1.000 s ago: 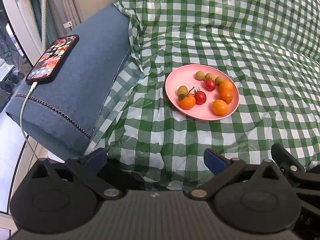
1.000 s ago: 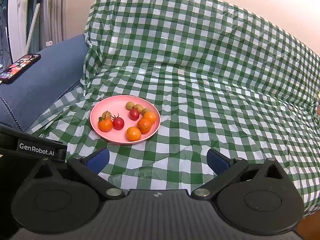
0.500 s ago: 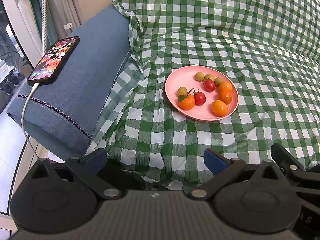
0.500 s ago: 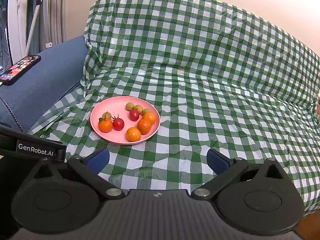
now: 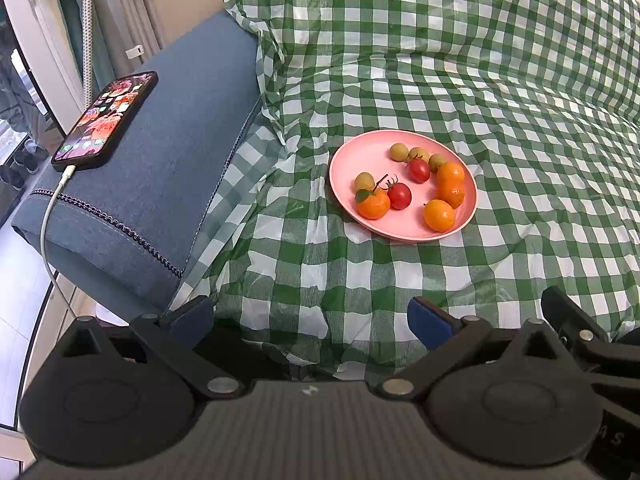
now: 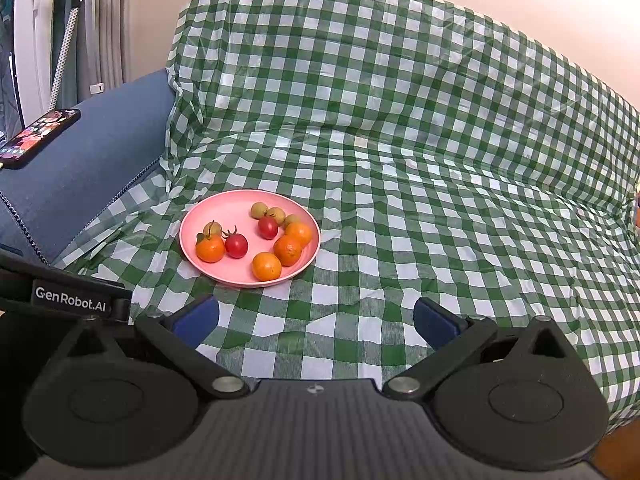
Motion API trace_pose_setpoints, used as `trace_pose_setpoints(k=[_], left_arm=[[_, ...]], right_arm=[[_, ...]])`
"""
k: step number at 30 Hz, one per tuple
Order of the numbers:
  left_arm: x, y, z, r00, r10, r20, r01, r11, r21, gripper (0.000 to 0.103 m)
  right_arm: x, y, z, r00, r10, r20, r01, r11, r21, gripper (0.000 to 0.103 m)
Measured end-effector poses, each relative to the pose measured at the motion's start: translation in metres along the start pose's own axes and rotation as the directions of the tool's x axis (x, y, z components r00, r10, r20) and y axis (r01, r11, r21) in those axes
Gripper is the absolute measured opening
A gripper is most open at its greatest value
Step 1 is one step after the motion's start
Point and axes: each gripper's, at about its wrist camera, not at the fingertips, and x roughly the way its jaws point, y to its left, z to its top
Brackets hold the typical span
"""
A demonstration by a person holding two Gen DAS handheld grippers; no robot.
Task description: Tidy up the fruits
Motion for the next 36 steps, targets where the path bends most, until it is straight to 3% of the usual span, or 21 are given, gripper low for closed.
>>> trace_pose_setpoints(k=[36], left_arm=[[0.0041,0.0028,0.0018,1.0,0.0,-0.013,0.0,1.0,-0.007,0.103]], right_arm=[[-0.0005,0.0029,0.0024,1.0,0.007,0.008,-0.007,1.0,-0.005,0.102]])
